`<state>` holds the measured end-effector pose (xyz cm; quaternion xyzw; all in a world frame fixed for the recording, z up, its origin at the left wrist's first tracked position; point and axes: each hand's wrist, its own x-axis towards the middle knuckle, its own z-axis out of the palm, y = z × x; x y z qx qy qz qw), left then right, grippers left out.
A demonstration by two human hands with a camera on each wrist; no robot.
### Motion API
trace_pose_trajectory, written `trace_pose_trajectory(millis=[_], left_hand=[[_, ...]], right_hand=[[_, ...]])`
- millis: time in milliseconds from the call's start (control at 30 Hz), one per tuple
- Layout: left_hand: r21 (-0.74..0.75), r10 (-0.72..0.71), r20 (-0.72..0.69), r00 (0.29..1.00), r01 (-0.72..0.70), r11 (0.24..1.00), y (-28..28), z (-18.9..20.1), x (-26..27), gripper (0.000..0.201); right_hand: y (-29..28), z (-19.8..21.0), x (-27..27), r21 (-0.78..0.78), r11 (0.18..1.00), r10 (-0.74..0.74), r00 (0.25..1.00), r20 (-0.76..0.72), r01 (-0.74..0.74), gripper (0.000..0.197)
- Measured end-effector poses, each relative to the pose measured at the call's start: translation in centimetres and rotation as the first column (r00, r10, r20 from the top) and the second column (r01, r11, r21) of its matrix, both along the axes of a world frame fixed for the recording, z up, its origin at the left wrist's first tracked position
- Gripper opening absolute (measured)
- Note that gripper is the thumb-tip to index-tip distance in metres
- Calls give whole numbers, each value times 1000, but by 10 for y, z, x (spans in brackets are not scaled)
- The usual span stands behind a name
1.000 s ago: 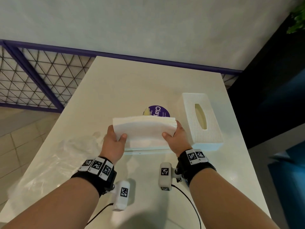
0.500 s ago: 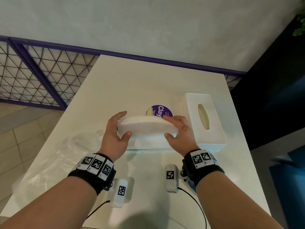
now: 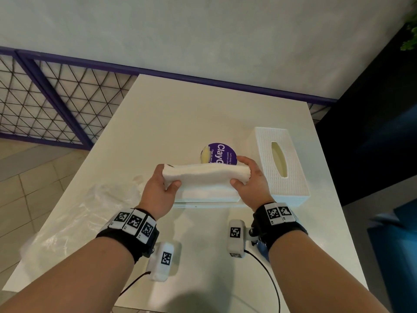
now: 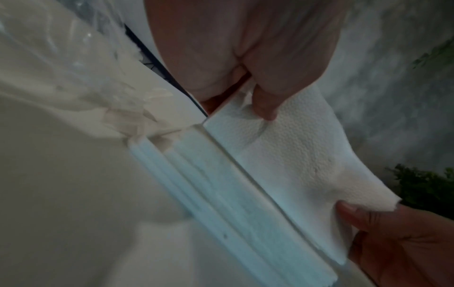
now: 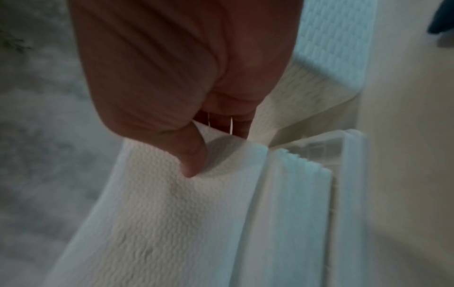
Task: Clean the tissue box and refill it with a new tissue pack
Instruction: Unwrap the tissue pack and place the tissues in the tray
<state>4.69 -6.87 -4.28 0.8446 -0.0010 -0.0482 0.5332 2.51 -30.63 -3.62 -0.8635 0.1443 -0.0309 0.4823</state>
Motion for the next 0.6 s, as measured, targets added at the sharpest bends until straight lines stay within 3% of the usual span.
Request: trace_pose_trajectory(millis=[200,367,600], left_hand=[[-9,103,-16,995,-103,995,7,13,21,33],[88,89,-144,986,-76,993,11,1,28,36],[94,120,-138,983,-108,990,10,-10,28,43]], right_hand=[[-7,19,15,108,992,-67,998,-8,68,66],[-2,14,17,19,998,-62,989,-132,65,68],[4,8,18,-26,998,-70,973,-221,66,61]])
